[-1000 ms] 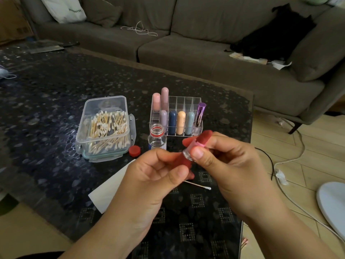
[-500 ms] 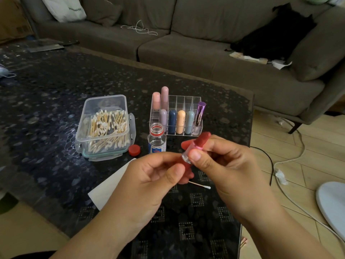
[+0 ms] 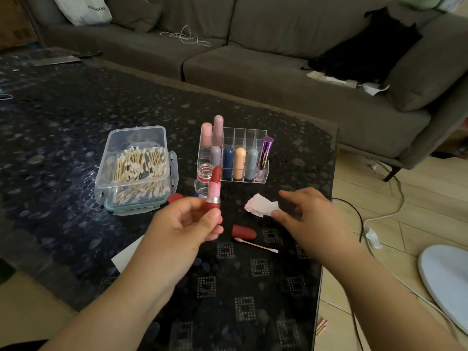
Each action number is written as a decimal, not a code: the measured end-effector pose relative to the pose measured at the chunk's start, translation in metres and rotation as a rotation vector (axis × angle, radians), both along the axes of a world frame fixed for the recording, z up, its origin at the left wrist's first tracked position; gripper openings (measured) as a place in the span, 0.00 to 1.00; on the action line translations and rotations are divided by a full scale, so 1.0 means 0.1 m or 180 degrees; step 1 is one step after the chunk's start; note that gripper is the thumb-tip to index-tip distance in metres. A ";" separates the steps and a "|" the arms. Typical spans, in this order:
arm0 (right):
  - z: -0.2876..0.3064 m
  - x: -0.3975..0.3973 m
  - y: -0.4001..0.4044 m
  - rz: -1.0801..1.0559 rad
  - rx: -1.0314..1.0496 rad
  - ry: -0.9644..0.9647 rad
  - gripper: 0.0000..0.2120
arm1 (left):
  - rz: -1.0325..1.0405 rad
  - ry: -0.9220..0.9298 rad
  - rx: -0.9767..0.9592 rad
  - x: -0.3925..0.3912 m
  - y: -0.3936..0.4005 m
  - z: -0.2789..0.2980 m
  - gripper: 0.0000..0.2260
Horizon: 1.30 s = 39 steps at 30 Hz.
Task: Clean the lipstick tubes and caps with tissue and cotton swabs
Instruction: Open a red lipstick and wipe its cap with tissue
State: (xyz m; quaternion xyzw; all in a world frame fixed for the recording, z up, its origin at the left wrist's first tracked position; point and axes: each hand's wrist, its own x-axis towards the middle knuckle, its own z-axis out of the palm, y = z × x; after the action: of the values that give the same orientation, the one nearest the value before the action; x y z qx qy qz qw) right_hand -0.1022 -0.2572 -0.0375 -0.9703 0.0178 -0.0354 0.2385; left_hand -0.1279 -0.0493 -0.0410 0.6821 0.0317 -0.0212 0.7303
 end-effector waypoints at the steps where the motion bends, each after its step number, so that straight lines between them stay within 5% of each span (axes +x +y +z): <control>1: -0.05 0.02 -0.01 0.0053 -0.0131 0.0103 0.25 | 0.0010 -0.0016 0.0034 0.00 0.00 0.00 0.03; 8: -0.30 0.17 0.21 0.0381 -0.0444 -0.0157 0.11 | -0.0081 -0.0023 0.0207 -0.01 -0.02 0.03 0.03; 19: 0.12 -0.09 0.25 0.0579 0.0493 -0.0195 0.03 | -0.0310 -0.0087 0.0600 -0.01 0.02 0.08 0.06; 25: 0.26 -0.30 0.17 0.0799 0.1154 0.0027 0.06 | -0.0658 0.0080 0.0123 -0.08 -0.11 0.12 0.06; 30: 0.26 -0.37 0.26 0.0675 0.2427 -0.0188 0.09 | -0.0581 0.0136 -0.0099 -0.11 -0.18 0.10 0.06; 34: 0.24 -0.38 0.28 0.0640 0.2701 -0.0228 0.05 | -0.0671 0.0094 -0.0096 -0.13 -0.25 0.11 0.12; 39: 0.16 -0.33 0.23 0.0202 0.2743 -0.0256 0.13 | -0.0777 0.0102 -0.0281 -0.16 -0.31 0.11 0.14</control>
State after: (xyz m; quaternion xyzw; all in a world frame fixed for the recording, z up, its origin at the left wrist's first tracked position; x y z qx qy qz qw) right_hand -0.1351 -0.2343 -0.0210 -0.7801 -0.0082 -0.0551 0.6232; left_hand -0.1435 -0.0804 -0.0302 0.6476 -0.0409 -0.1222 0.7510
